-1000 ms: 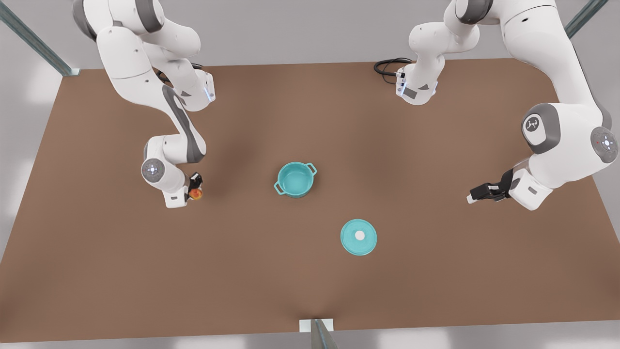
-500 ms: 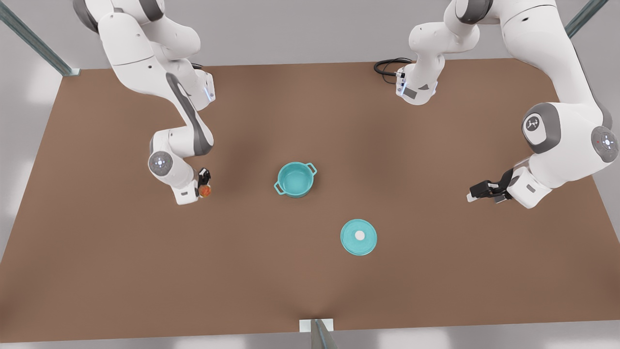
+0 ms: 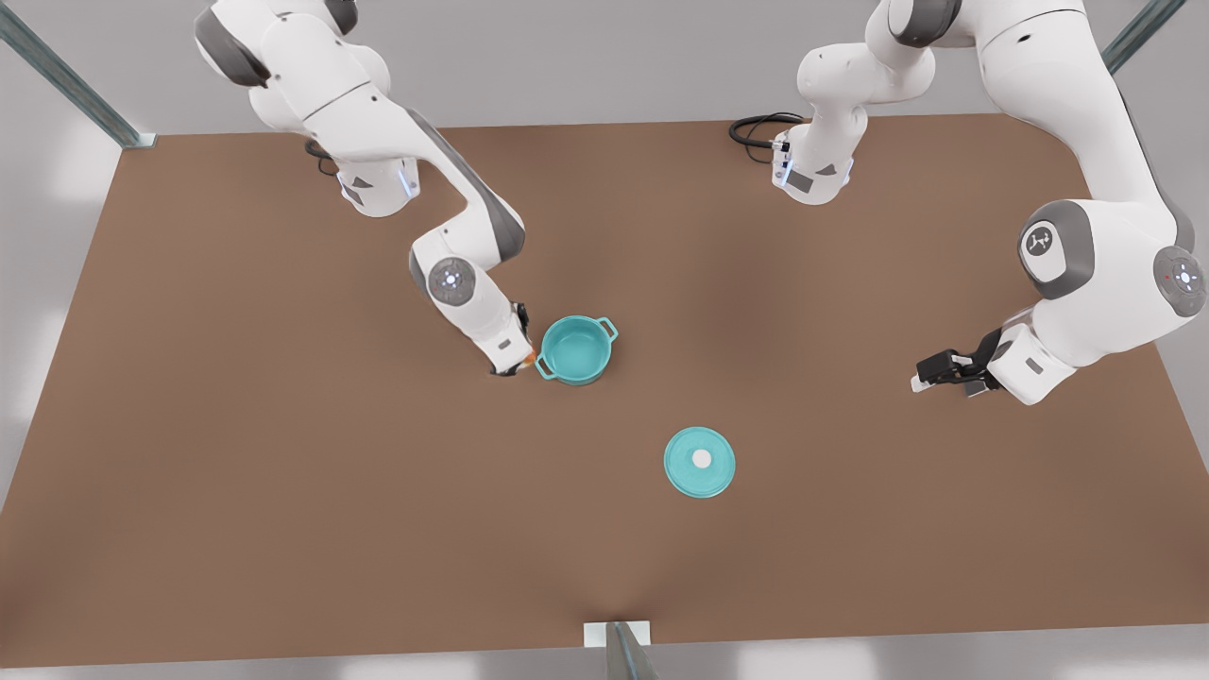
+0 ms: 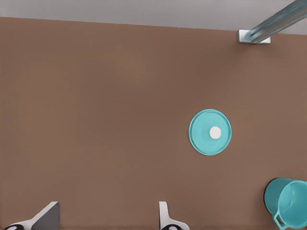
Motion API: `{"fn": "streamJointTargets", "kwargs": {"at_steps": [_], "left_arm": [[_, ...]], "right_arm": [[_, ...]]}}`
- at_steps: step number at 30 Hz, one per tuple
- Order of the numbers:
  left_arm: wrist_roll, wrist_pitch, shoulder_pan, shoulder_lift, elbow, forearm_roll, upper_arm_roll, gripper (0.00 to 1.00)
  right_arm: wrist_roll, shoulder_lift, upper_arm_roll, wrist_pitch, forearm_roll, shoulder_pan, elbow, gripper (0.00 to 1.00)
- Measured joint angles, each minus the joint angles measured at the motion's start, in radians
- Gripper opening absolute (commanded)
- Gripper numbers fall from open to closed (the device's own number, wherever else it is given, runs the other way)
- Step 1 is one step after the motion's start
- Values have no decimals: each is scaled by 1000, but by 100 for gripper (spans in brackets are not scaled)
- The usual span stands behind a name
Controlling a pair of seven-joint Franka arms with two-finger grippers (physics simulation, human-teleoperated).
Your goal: Open the pot lid and put the potato into the pot
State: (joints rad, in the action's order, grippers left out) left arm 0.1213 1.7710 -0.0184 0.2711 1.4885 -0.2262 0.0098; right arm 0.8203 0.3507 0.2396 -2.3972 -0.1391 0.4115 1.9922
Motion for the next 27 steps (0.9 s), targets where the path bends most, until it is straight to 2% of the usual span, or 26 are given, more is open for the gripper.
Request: {"fn": "streamJointTargets", "kwargs": {"at_steps": [6,14,15,16,17,20,21,23,25,27], "left_arm": [[8,0,0,0,0,1,1,100],[15,0,-1,1,-4,-2,2,100],[15,1,-2,0,-6,-1,3,100],[16,2,-10,0,-10,-7,3,100],[17,3,-23,2,-12,-13,0,100],[19,6,-7,0,-15,1,-5,100],[20,7,-6,-1,-15,4,-5,100],[21,6,-6,-4,-16,7,-5,100],[22,6,-6,-5,-17,8,-7,100],[23,6,-5,-5,-16,10,-10,100]], "right_arm": [[-67,139,0,-3,-12,128,-191,49],[-139,167,-2,-11,-12,135,-168,51],[-146,167,-2,-13,-11,135,-165,64],[-155,168,-2,-14,-8,135,-164,91],[-164,168,-2,-16,-6,135,-164,100],[-185,167,-3,-19,-4,134,-163,100],[-192,153,-20,-18,-2,136,-163,100],[-203,51,-192,45,-1,101,-167,100],[-206,-22,-352,149,1,-76,-249,100],[-211,-40,-407,264,1,-233,-342,100]]}}
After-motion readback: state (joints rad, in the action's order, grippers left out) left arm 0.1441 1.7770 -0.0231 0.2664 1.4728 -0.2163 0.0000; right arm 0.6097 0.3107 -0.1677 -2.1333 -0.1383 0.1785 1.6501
